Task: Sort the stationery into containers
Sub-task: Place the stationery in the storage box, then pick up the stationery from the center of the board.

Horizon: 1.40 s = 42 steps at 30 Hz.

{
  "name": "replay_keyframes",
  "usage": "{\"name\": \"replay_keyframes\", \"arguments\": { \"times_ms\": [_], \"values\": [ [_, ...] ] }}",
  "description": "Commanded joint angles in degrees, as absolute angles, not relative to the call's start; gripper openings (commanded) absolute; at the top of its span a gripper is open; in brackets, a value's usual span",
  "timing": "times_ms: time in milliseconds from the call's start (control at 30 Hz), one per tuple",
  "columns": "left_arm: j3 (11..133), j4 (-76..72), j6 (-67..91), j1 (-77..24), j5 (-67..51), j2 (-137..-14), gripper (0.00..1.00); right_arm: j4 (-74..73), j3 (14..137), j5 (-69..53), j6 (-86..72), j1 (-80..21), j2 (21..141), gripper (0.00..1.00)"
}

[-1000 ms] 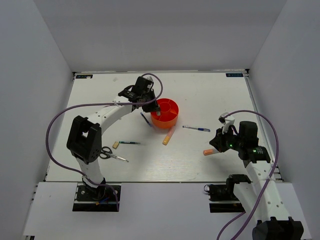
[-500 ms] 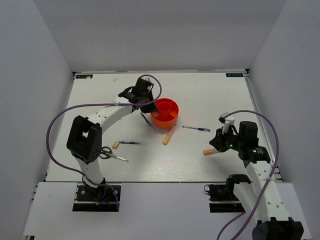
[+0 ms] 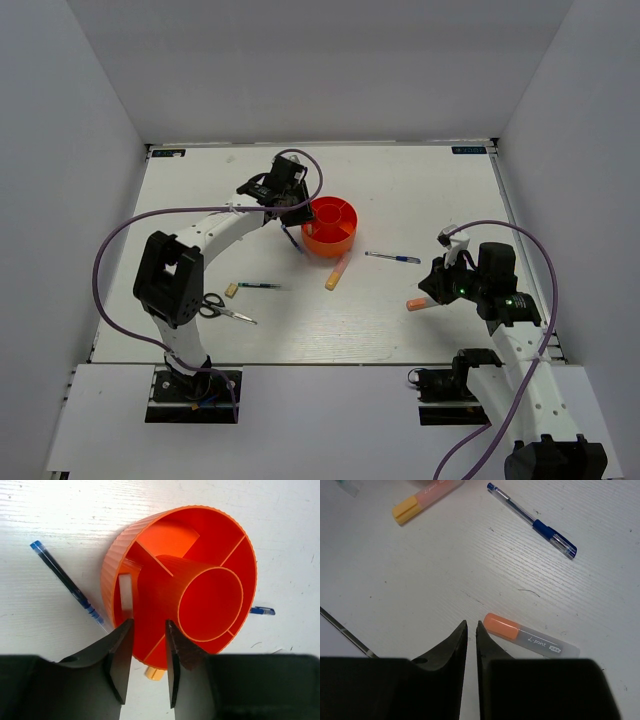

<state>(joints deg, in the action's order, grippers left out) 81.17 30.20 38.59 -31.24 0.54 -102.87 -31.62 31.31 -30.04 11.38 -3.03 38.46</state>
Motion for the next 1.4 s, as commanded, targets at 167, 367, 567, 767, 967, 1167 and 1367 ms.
{"name": "replay_keyframes", "arguments": {
  "times_ms": [167,367,567,767,967,1167,1367],
  "values": [
    [82.44,31.20,38.23,-31.20,2.02,-101.08,0.44,-31.64,33.13,-30.85,11.95,-3.16,37.97,0.15],
    [79.20,32.86,35.07,-31.11,4.39,-91.16,0.00,-31.99,33.31,-30.85,12.57,-3.25,37.70,0.72],
    [65.84,44.25,38.16,-29.01,9.93,-79.63,0.41,-32.17,33.31,-32.43,13.36,-3.08,37.70,0.66],
    [57.06,53.08,29.71,-22.87,10.99,-76.47,0.63,-32.34,33.75,-32.87,13.45,-3.16,38.50,0.37],
    [51.08,52.82,22.68,-18.91,6.77,-78.04,0.71,-32.26,33.66,-32.61,13.27,-3.08,38.85,0.52],
    [50.44,49.75,18.90,-16.00,4.13,-81.64,0.71,-32.25,33.66,-32.43,13.27,-3.08,38.76,0.52],
    [54.66,48.78,16.96,-15.12,3.60,-87.80,0.71,-32.52,33.57,-32.52,13.18,-3.08,38.76,0.52]
  ]
}}
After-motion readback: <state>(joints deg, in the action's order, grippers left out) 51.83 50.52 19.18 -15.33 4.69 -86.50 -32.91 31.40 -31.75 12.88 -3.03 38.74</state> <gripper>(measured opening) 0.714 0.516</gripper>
